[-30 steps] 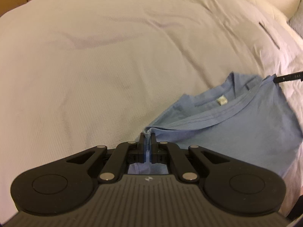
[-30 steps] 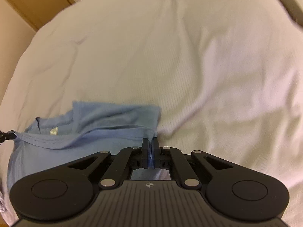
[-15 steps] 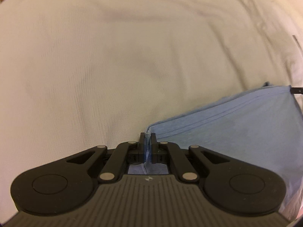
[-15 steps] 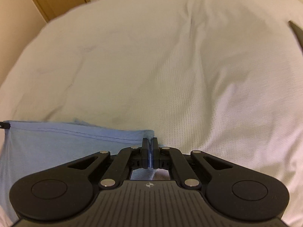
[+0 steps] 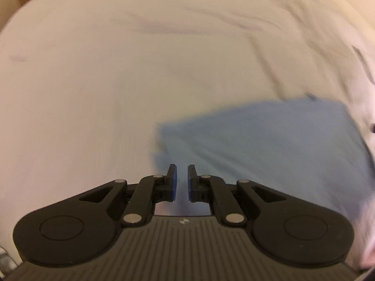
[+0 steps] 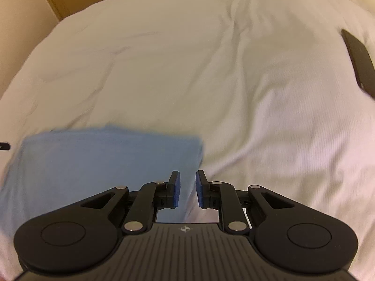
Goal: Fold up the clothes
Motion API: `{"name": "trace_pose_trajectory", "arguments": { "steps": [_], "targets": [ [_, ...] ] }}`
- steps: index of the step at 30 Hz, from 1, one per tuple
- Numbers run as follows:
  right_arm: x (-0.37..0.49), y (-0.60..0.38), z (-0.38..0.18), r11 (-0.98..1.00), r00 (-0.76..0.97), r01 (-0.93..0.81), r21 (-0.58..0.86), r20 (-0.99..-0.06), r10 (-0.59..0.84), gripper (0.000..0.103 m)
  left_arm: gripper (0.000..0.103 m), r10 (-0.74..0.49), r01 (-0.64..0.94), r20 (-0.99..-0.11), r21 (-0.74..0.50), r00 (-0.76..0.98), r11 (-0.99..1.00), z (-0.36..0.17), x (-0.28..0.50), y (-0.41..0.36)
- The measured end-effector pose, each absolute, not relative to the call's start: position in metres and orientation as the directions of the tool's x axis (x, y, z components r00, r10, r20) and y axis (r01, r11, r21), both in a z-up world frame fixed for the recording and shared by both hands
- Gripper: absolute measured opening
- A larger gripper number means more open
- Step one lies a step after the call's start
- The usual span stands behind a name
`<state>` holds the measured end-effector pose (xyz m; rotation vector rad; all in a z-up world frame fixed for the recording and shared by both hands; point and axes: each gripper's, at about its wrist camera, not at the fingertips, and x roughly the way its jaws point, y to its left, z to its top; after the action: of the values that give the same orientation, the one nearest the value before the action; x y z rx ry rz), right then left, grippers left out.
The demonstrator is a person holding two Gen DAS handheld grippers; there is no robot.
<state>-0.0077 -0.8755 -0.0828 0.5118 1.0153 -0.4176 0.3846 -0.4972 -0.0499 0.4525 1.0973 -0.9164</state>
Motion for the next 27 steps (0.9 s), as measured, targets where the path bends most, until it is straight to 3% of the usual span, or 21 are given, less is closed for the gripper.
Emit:
{"name": "trace_pose_trajectory", "arguments": {
  "steps": [4,10,14,17,19,21,27],
  "targets": [
    [-0.029,-0.822,-0.076,0.849,0.452,0.473,0.235,-0.892,-0.005,0.02,0.008,-0.411,0.892,-0.911,-0.16,0.032,0.424,-0.063,0.318,-0.5],
    [-0.052,-0.767,-0.091,0.925,0.359,0.331,0.186,-0.931,0.059,0.019,0.007,-0.311,0.917,-0.949,-0.07,0.06,0.392,-0.087,0.288,-0.491],
    [-0.089,-0.787,-0.089,0.883,0.284,0.466,0.059,-0.955,-0.086,0.022,0.004,-0.288,0.91,-0.95,-0.011,0.12,0.415,-0.08,0.295,-0.47],
    [-0.103,-0.788,-0.073,0.897,0.3,0.442,0.021,-0.946,-0.126,0.027,0.006,-0.296,0.929,-0.94,0.055,0.172,0.366,-0.063,0.282,-0.457],
    [-0.1,-0.777,-0.068,0.935,0.315,0.354,0.0,-0.941,-0.119,0.037,0.018,-0.309,0.955,-0.926,0.137,0.218,0.263,-0.056,0.262,-0.456],
    [-0.091,-0.759,-0.07,0.974,0.328,0.224,-0.04,-0.938,-0.113,0.047,0.024,-0.347,0.972,-0.909,0.193,0.229,0.137,-0.05,0.237,-0.457],
    [-0.072,-0.696,-0.106,0.947,0.347,-0.17,-0.271,-0.916,-0.2,0.044,0.033,-0.369,0.916,-0.881,0.371,0.297,-0.15,-0.077,0.169,-0.463]
  ]
}}
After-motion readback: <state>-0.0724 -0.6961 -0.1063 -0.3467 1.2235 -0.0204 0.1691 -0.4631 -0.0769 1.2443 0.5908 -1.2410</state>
